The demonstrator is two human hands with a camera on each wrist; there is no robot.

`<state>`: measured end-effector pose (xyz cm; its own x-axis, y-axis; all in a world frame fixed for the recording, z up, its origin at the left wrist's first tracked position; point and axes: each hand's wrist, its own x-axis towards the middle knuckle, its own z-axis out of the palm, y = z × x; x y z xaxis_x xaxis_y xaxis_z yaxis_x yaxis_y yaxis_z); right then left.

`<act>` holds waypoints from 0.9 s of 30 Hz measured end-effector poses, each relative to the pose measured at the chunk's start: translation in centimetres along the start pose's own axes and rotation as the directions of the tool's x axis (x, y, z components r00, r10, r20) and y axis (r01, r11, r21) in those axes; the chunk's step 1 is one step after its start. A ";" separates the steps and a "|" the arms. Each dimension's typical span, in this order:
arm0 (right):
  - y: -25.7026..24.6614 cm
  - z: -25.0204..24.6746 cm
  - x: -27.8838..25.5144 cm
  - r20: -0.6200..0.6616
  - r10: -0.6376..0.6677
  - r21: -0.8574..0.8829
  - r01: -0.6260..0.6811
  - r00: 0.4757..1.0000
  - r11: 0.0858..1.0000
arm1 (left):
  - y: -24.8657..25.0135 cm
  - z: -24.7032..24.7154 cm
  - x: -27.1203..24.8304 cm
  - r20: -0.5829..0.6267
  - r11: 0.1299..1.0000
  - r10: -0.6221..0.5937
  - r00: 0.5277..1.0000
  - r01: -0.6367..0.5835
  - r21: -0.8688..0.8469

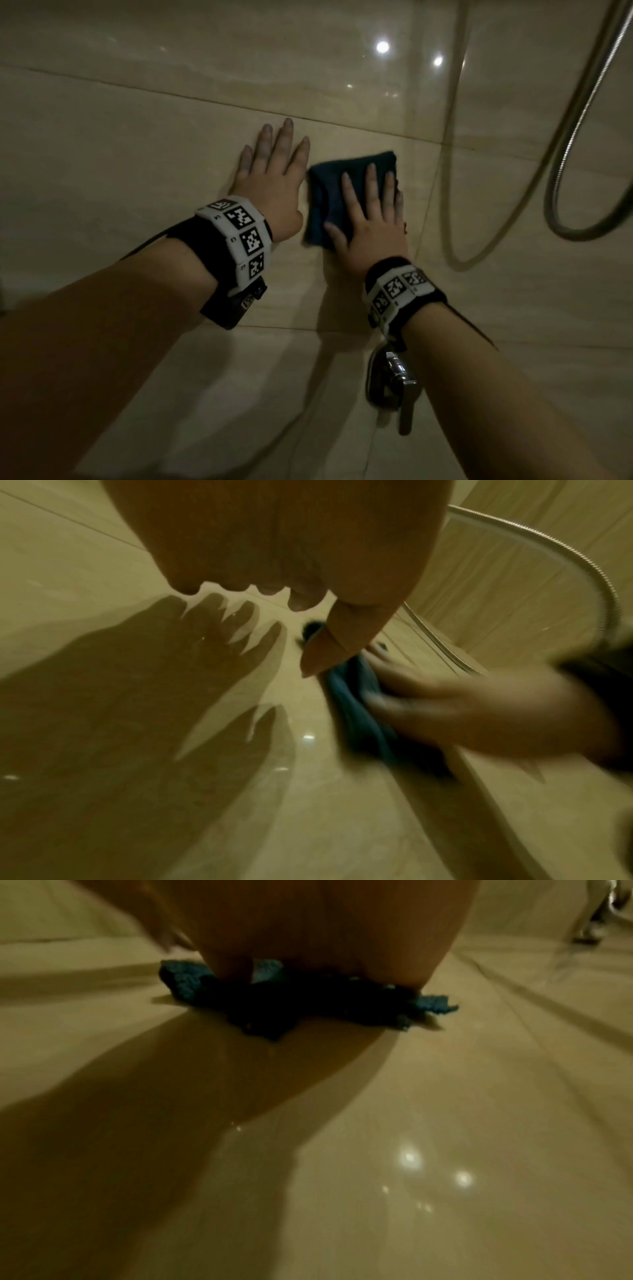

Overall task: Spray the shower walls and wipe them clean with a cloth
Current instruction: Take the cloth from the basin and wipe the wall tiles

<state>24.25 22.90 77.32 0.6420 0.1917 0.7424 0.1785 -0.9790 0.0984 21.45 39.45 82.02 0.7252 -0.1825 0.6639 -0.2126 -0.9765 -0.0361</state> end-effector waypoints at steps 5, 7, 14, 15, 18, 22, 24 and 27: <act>2.4 1.3 -3.0 0.144 -0.008 -0.040 0.014 0.990 0.999 | 1.1 0.3 0.3 0.024 0.999 0.020 1.000 -0.021 0.045; 2.8 0.5 -2.3 0.157 0.000 -0.038 0.006 0.988 0.999 | 1.5 0.2 0.6 0.024 0.998 0.027 0.999 -0.028 0.063; 4.9 -4.5 3.9 0.086 0.083 0.004 -0.083 0.993 0.997 | 3.2 -1.0 2.5 -0.024 0.998 0.044 0.999 -0.043 0.048; 5.3 -5.1 4.7 0.094 0.077 0.002 -0.077 0.993 0.997 | 3.4 -1.3 2.9 -0.029 0.998 0.043 0.999 -0.042 0.038; 5.9 -6.2 5.8 0.084 0.065 -0.007 -0.065 0.994 0.998 | 3.8 -2.0 4.0 -0.045 0.999 0.037 0.998 -0.035 0.032; 5.1 -5.8 4.9 0.028 0.087 0.025 -0.088 0.996 0.996 | 3.9 -1.8 4.7 -0.025 0.999 0.022 0.999 -0.021 0.049; 4.4 -4.9 3.8 0.034 0.090 0.022 -0.091 0.995 0.996 | 3.6 -1.4 4.5 -0.011 0.997 0.022 1.000 -0.021 0.077; 4.0 -3.9 2.9 0.038 0.071 0.013 -0.072 0.997 0.997 | 2.7 -0.9 4.2 -0.013 0.996 0.030 0.999 -0.028 0.090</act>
<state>23.92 19.30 82.44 0.6811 0.1241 0.7216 0.1415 -0.9893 0.0366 23.29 36.15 85.37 0.7099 -0.2099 0.6723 -0.1731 -0.9773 -0.1223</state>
